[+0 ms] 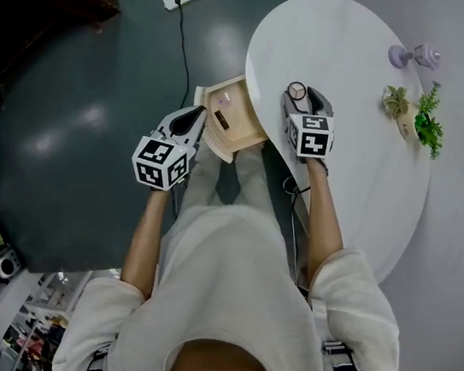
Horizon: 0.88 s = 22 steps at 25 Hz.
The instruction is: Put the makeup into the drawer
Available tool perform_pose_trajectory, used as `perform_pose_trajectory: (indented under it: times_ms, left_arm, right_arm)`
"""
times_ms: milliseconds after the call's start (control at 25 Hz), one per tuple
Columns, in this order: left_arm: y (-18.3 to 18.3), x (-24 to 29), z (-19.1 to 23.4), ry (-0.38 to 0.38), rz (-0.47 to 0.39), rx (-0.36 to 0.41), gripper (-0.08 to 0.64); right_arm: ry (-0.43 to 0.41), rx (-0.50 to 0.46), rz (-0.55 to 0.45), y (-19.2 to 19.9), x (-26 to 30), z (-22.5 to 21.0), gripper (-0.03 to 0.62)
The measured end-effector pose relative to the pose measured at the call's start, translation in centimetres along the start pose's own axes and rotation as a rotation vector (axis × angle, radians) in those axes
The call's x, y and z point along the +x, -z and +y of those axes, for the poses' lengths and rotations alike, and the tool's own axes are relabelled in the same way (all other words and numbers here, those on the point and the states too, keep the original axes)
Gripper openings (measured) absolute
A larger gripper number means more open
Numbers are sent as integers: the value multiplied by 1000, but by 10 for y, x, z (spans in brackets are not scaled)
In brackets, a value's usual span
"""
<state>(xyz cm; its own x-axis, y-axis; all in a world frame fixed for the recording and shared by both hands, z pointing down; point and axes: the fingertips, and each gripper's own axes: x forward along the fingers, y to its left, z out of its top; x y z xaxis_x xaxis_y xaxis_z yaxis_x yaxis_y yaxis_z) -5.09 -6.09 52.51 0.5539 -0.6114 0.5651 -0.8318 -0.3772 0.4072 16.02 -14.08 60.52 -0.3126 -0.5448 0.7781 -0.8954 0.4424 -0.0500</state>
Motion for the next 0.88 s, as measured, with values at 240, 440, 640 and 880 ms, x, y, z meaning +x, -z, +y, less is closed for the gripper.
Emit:
perform_pose_trajectory:
  times_ms: [240,440,640,880]
  left_arm:
    - [1,2,3,-13,-2,-7,14]
    - [1,0,4,-21,-7,-12,14]
    - [5,-4,7,-36,-15,-25,14]
    - [7,-20,20,-66,-35,-44,14]
  right_arm:
    - [1,-8,41,6,12,1,218]
    - [-15,-20,43,7,12,3,215]
    - [-68,-54,12,-4,8,26,215]
    - [-164,-105,-32,-26,13,90,215]
